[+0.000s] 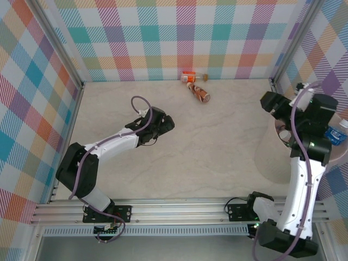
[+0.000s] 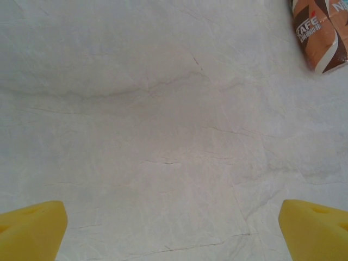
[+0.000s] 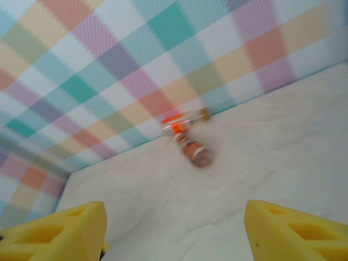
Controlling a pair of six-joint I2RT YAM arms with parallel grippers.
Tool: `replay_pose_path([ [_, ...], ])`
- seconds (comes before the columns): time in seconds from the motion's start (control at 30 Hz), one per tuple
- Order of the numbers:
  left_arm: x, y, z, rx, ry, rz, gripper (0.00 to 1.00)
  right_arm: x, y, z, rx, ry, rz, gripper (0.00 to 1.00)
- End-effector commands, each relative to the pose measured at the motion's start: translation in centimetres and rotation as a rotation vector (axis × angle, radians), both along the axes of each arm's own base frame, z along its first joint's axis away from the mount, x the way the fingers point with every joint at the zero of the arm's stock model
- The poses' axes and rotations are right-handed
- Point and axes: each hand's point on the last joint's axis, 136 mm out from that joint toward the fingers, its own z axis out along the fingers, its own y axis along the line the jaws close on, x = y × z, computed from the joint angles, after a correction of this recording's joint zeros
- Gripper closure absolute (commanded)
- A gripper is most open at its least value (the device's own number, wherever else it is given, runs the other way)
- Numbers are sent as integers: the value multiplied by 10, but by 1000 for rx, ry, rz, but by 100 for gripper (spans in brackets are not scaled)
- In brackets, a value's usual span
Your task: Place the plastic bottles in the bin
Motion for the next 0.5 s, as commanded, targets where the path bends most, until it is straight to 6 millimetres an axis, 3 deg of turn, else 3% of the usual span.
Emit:
replay_pose_path([
  [0.0,-6,12,10,3,-42,51,0,23,31,-1,-16,-10,119,30],
  [0.17,-12,25,8,-3,-54,102,0,60,57,-29,-71,64,150,27],
  [0.33,-17,36,10,-7,-73,151,0,98,96,-58,-75,117,230,23],
  [0.47,-19,42,5,-11,-60,199,0,141,122,-90,-89,150,213,20],
])
